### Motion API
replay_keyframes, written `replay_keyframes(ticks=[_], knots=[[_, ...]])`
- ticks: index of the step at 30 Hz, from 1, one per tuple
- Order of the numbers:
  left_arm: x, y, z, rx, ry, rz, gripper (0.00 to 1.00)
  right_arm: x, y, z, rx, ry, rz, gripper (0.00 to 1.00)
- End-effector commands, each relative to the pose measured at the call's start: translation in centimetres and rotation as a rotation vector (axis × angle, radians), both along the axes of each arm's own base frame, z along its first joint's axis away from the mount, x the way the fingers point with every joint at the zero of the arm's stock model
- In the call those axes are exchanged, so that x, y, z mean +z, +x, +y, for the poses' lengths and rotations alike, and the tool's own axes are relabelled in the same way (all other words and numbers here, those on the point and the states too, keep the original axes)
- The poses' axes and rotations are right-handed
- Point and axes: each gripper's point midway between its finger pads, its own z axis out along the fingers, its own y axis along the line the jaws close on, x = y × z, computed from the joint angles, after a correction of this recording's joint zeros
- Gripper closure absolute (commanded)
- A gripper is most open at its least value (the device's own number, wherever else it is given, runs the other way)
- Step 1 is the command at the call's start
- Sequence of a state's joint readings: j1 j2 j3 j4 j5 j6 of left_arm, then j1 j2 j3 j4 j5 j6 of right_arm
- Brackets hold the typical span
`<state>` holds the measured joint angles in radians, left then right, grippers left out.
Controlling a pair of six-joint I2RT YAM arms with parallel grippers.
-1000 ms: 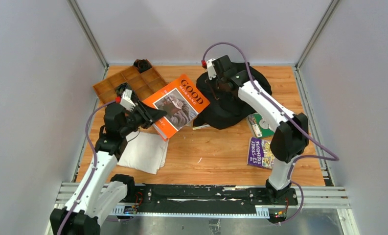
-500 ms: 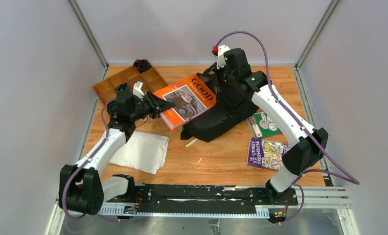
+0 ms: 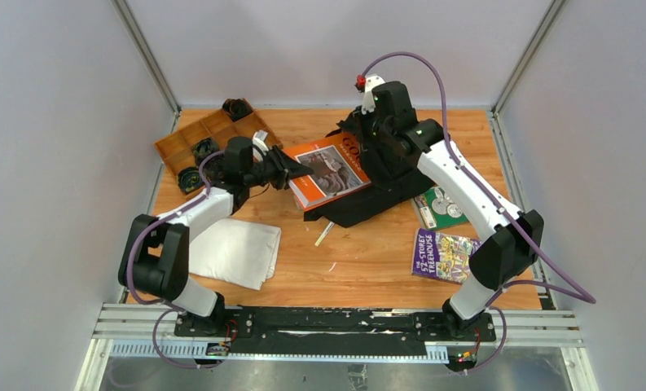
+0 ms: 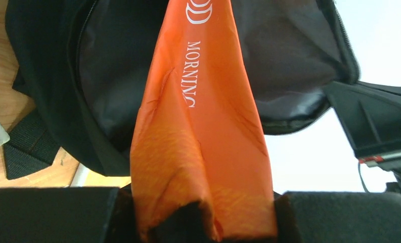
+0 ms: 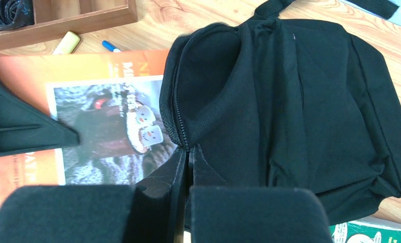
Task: Pack the student bag
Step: Place the book in the student bag.
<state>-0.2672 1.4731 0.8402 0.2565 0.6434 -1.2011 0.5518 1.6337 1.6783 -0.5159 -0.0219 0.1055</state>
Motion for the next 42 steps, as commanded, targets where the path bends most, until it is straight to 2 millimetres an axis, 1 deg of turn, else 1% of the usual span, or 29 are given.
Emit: replay_keyframes(ticks=[1, 5, 7, 9, 12, 17, 21, 22, 24, 27, 33, 35, 38, 40, 42], knots=[[0.2, -0.1, -1.7, -0.071, -0.008, -0.023, 0.94, 3.3, 0.2, -0.1, -0.005, 0.059, -0.086, 1.0], [-1.1, -1.4, -1.4, -0.082, 0.005, -0.006, 0.94, 3.9, 0.4, -1.5, -0.044, 0.054, -0.104, 1.0], [-1.2, -1.7, -1.5, -0.09, 0.005, -0.005, 0.94, 4.0, 0.5, -1.7, -0.044, 0.06, -0.106, 1.0], [-1.1, -1.6, -1.9, -0.105, 0.004, -0.006, 0.94, 3.9, 0.5, -1.5, -0.031, 0.065, -0.103, 1.0], [-1.1, -0.5, -2.9, -0.105, 0.015, -0.015, 0.94, 3.6, 0.4, -0.9, -0.006, 0.081, -0.09, 1.0], [-0.4, 2.1, -5.8, -0.108, -0.022, -0.042, 0.95, 3.5, -0.1, -0.2, 0.025, 0.111, -0.075, 1.0], [-0.3, 4.4, -7.9, -0.08, -0.086, -0.033, 0.94, 3.7, -0.7, 0.2, 0.046, 0.139, -0.063, 1.0], [0.1, 4.9, -8.6, -0.086, -0.109, -0.045, 0.94, 3.7, -0.8, 0.3, 0.051, 0.15, -0.056, 1.0], [0.0, 5.7, -9.6, -0.084, -0.127, -0.043, 0.94, 3.7, -1.1, 0.7, 0.06, 0.169, -0.042, 1.0], [0.0, 6.4, -11.4, -0.086, -0.139, -0.053, 0.94, 3.4, -1.4, 1.1, 0.074, 0.188, -0.022, 1.0], [-1.3, 8.0, -13.5, -0.047, -0.138, -0.058, 0.94, 3.0, -2.3, 1.8, 0.107, 0.229, 0.01, 1.0], [-1.6, 8.2, -14.5, -0.037, -0.159, -0.067, 0.95, 2.9, -2.5, 2.2, 0.12, 0.246, 0.021, 1.0], [-2.6, 8.5, -16.0, -0.065, -0.161, -0.07, 0.95, 2.8, -2.8, 2.5, 0.137, 0.265, 0.035, 1.0], [-3.8, 8.5, -16.4, -0.073, -0.153, -0.051, 0.91, 2.7, -2.8, 2.5, 0.135, 0.263, 0.034, 1.0], [-5.0, 8.3, -16.1, -0.065, -0.136, -0.035, 0.82, 2.6, -2.7, 2.3, 0.127, 0.252, 0.033, 1.0]])
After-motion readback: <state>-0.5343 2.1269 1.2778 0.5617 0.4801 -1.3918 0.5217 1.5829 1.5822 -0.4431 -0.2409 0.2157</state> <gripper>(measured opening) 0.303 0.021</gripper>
